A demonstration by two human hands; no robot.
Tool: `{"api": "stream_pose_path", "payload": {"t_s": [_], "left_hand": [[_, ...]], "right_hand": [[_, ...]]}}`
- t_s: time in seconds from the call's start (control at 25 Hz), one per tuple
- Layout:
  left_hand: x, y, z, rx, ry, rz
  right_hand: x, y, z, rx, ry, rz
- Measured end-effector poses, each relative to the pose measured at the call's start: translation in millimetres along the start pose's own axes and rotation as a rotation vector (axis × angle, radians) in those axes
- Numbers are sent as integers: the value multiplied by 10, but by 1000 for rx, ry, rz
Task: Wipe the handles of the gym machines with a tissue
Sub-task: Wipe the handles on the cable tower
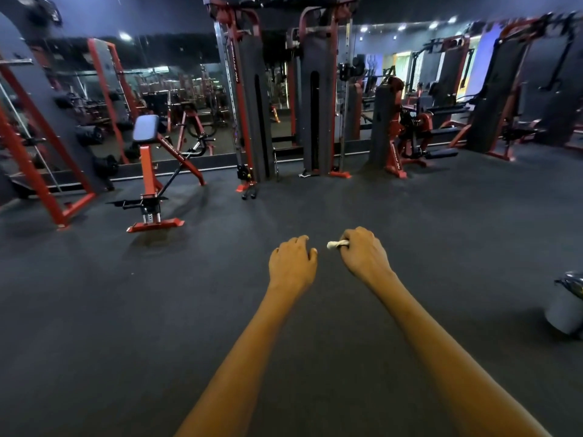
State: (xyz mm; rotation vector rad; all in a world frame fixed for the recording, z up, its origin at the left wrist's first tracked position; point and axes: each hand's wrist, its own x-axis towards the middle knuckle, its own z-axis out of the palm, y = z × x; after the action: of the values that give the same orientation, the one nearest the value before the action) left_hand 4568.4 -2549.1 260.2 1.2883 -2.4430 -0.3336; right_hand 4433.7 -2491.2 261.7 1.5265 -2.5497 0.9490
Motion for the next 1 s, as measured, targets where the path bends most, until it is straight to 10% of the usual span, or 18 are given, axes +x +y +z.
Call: {"api": "stream_pose_path", "payload": {"t_s": [1.0], "left_hand": [[9124,-859,1829,46,-12,60]], "right_hand": [[8804,1300,2669,4,-18,26]]}}
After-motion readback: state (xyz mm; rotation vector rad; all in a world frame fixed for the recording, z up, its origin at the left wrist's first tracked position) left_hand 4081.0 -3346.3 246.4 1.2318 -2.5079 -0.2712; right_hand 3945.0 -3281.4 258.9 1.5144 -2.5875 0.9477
